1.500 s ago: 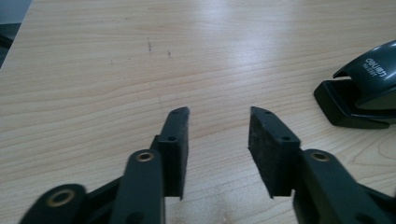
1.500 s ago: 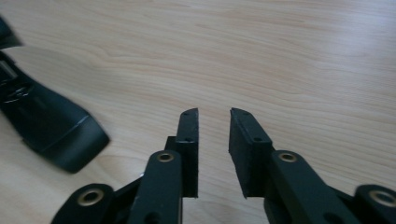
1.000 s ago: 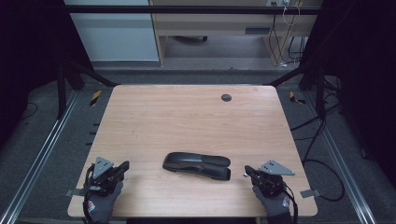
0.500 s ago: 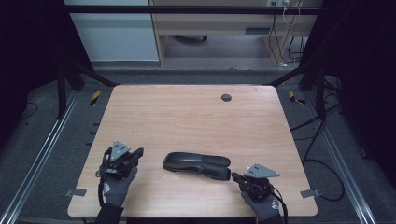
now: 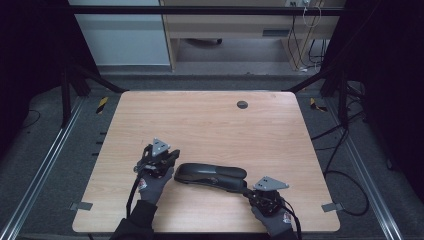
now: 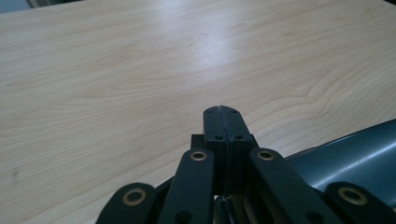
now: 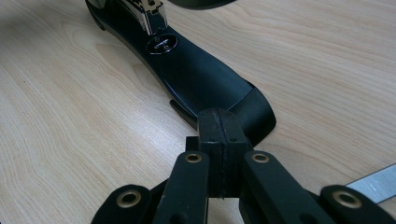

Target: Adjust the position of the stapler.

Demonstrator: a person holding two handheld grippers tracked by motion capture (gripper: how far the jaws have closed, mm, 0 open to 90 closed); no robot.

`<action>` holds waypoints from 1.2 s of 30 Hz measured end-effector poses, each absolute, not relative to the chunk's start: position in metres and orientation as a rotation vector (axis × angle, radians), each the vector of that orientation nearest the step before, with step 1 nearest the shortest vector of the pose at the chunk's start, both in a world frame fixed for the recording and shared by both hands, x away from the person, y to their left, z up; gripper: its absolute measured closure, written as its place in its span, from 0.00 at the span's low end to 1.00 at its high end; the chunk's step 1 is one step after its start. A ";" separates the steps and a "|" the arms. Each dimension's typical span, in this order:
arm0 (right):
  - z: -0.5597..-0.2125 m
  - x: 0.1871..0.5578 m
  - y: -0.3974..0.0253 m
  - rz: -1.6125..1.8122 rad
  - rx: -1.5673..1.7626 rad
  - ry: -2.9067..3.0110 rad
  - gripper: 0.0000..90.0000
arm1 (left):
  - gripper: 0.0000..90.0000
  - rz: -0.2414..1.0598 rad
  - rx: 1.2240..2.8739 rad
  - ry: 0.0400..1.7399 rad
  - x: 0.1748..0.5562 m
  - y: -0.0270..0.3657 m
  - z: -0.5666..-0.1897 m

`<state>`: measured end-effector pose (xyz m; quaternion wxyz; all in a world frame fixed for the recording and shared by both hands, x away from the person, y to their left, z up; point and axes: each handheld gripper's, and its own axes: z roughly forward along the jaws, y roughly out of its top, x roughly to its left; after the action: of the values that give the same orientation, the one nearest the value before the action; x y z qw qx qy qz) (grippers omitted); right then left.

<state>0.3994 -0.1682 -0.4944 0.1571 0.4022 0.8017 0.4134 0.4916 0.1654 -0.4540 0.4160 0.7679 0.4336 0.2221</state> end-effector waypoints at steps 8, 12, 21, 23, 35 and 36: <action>-0.498 0.400 -0.165 1.178 1.150 2.320 1.00 | 1.00 0.521 1.979 1.068 0.496 0.154 -0.464; -0.499 0.400 -0.164 1.169 1.153 2.330 1.00 | 1.00 0.508 1.984 1.066 0.497 0.152 -0.466; -0.503 0.404 -0.163 1.146 1.159 2.342 1.00 | 1.00 0.489 2.015 1.049 0.495 0.153 -0.465; -0.503 0.404 -0.163 1.154 1.165 2.344 1.00 | 1.00 0.489 2.019 1.048 0.494 0.153 -0.464; -0.504 0.408 -0.167 1.163 1.172 2.329 1.00 | 1.00 0.480 2.024 1.025 0.476 0.158 -0.464; -0.504 0.409 -0.167 1.164 1.171 2.330 1.00 | 1.00 0.480 2.024 1.025 0.476 0.158 -0.464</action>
<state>0.4087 -0.1666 -0.5040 0.1424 0.4059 0.8077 0.4033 0.4762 0.1583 -0.4641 0.3998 0.8000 0.4053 0.1896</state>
